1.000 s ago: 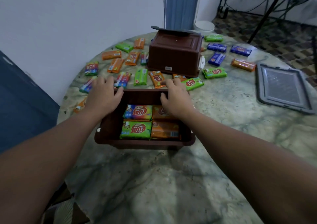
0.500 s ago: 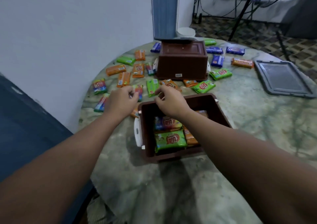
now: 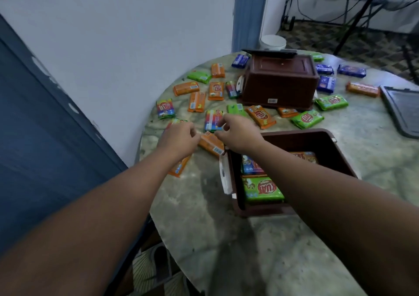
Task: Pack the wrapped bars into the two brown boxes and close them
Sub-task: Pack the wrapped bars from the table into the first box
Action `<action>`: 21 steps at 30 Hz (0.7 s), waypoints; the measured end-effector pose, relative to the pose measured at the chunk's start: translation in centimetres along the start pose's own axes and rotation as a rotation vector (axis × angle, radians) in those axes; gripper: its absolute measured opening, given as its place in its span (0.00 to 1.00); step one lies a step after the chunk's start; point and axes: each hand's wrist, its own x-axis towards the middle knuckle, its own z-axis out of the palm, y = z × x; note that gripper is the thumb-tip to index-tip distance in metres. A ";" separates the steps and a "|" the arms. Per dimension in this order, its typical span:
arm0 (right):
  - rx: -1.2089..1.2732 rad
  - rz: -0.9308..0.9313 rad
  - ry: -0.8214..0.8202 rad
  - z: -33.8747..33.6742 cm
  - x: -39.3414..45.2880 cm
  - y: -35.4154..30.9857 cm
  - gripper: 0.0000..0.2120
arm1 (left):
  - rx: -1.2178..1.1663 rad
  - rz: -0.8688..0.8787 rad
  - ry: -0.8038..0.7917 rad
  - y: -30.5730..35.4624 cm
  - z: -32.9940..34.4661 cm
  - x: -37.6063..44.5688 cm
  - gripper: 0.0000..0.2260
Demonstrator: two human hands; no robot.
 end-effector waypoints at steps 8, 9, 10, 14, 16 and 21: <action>-0.183 0.096 -0.238 0.7 2.9 -2.7 0.20 | 0.305 -0.133 -0.263 -3.6 0.0 2.2 0.14; -0.207 0.107 -0.257 0.9 3.2 -3.0 0.20 | 0.333 -0.159 -0.288 -4.1 0.1 2.5 0.15; -0.220 0.117 -0.263 1.2 3.7 -3.3 0.21 | 0.351 -0.171 -0.301 -4.5 0.2 2.8 0.16; -0.250 0.164 -0.269 2.1 5.2 -3.8 0.22 | 0.355 -0.164 -0.404 -5.6 1.3 3.2 0.17; -0.244 0.189 -0.281 2.6 5.4 -3.7 0.21 | 0.347 -0.140 -0.470 -6.0 2.1 3.2 0.18; -0.262 0.245 -0.324 3.8 5.9 -3.1 0.21 | 0.235 -0.149 -0.512 -6.7 2.3 3.7 0.22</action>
